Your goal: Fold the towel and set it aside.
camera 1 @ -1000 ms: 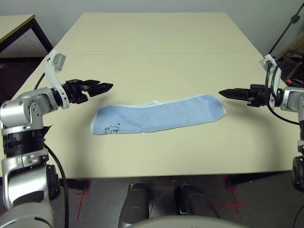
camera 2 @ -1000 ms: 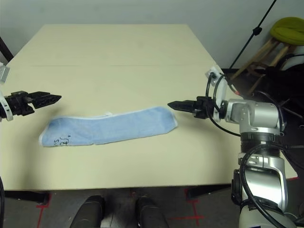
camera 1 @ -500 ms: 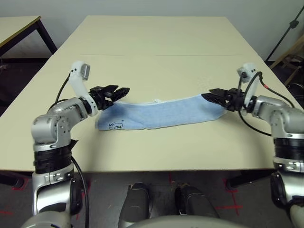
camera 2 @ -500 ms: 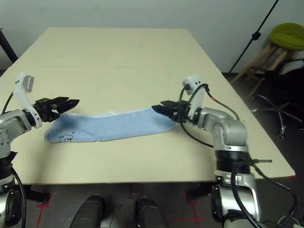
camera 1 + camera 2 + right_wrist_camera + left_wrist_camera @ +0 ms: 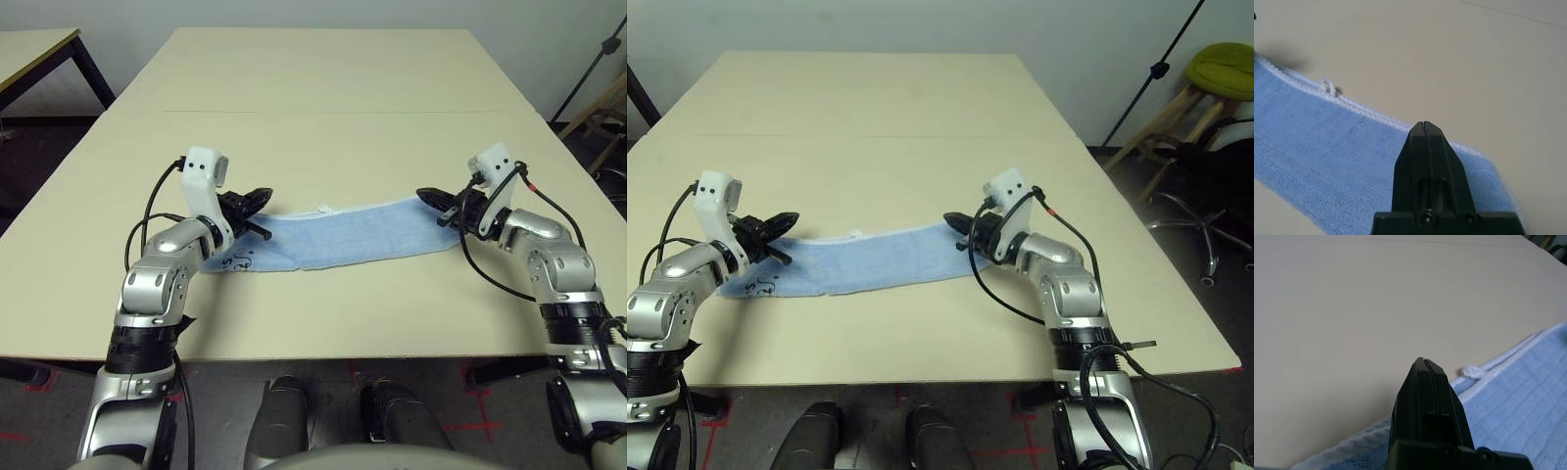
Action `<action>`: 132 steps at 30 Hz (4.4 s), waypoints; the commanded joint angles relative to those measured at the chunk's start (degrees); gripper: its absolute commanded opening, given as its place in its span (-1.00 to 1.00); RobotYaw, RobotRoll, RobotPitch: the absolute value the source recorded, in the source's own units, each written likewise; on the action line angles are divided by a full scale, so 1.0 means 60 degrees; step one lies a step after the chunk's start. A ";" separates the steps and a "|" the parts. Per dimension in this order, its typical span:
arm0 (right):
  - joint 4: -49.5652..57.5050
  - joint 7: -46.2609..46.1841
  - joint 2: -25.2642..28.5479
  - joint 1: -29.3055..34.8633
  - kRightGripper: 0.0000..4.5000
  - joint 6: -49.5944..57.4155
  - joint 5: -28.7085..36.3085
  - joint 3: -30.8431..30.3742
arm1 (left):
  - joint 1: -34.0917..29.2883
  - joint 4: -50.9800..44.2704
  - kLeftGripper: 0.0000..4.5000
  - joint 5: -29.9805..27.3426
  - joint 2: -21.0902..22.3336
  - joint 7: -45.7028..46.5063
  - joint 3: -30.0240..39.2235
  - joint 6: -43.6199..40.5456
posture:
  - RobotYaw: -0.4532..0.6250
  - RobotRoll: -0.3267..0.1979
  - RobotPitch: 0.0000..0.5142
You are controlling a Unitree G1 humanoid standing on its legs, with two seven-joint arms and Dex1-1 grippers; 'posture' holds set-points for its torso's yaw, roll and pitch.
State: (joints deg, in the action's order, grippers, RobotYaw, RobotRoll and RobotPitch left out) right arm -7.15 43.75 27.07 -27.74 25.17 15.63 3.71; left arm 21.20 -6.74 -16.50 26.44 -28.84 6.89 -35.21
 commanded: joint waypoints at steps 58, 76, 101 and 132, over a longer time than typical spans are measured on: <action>-0.0558 -0.0220 0.2716 -0.1042 0.99 0.8619 0.2926 0.2379 | 0.0940 0.2532 1.00 -0.0394 0.2816 -0.1893 0.1014 0.0238 | 0.03 0.25 -0.39; 0.0388 -0.2746 0.0159 -0.0144 0.99 1.0407 0.2864 0.4724 | 0.0994 0.2806 1.00 -0.0232 0.2981 -0.2298 0.0917 0.0680 | 0.05 0.25 -0.43; 0.0483 -0.4963 -0.2404 -0.0192 -0.23 0.8891 0.2994 0.5541 | 0.0422 0.2738 1.00 -0.0236 0.3022 -0.3095 0.0827 0.1664 | 0.05 0.25 -0.45; 0.0396 -0.5494 -0.1823 -0.0117 -0.99 0.8044 0.3899 0.6252 | 0.0406 0.6281 1.00 -0.1361 0.3755 -0.8227 0.1518 0.5379 | 0.02 0.25 -0.46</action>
State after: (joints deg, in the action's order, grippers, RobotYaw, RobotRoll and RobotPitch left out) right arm -5.21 11.40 15.70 -29.26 72.90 38.07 40.01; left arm 23.64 30.48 -24.44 49.37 -77.29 16.77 -3.28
